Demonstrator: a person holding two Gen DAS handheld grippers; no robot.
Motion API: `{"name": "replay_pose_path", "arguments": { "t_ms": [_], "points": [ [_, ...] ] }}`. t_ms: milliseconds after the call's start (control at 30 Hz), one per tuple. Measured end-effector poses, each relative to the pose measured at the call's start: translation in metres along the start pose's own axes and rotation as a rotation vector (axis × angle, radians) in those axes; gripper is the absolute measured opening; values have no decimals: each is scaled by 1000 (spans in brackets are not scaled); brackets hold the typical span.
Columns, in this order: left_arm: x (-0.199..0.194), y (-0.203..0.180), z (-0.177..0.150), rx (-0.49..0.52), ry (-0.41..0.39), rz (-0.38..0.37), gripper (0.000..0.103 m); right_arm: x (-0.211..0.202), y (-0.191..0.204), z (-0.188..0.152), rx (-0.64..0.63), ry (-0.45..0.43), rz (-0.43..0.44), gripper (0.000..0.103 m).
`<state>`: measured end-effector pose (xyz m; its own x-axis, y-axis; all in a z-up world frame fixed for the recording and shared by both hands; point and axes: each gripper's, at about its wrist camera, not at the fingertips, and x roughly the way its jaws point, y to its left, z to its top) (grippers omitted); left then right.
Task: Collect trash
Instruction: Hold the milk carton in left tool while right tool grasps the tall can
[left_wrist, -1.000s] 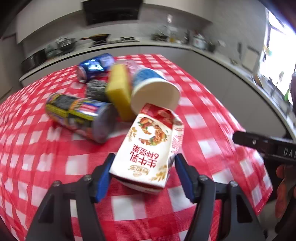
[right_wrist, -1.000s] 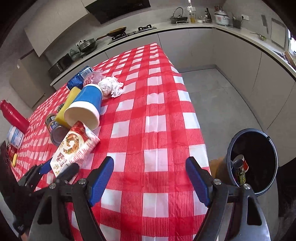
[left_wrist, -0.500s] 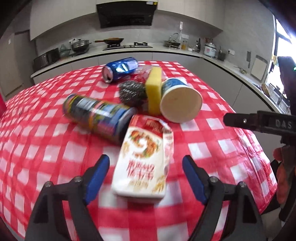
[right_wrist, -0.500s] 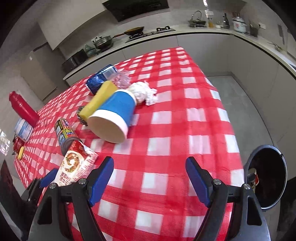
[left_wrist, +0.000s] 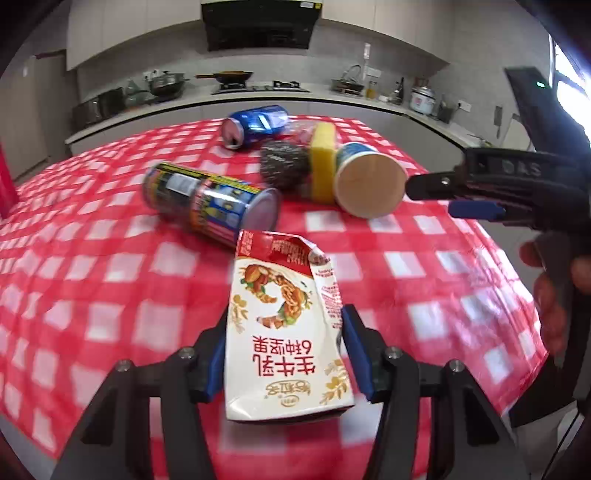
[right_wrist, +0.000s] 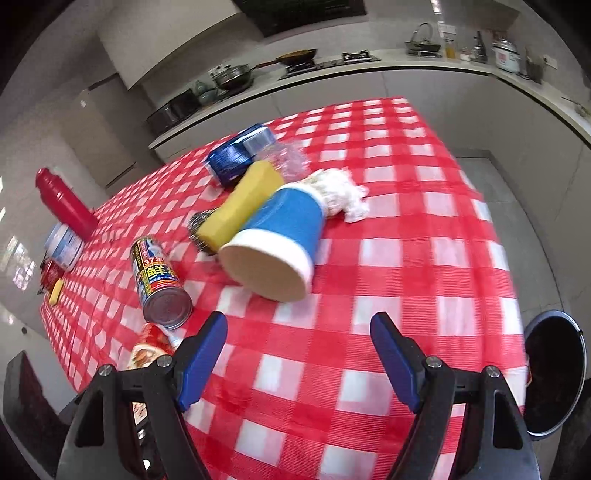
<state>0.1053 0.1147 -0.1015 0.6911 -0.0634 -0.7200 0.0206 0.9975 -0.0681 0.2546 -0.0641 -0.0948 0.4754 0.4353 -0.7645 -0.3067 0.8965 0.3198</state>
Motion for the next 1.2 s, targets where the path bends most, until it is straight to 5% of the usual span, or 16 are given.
{"name": "replay_pose_path", "arguments": {
  "t_ms": [200,500,800,1067,1200],
  "points": [
    [-23,38,-13,-109,-39,82,56,16,35,-1,-91,47,102,81],
    [1,113,4,-286,-24,231,56,62,120,18,-311,92,181,81],
    [19,152,11,-325,-4,250,56,127,170,24,-461,157,79,77],
    [27,159,20,-312,9,233,56,140,176,29,-376,161,24,56],
    [27,157,22,-308,0,229,56,129,176,27,-365,117,16,55]
  ]
}}
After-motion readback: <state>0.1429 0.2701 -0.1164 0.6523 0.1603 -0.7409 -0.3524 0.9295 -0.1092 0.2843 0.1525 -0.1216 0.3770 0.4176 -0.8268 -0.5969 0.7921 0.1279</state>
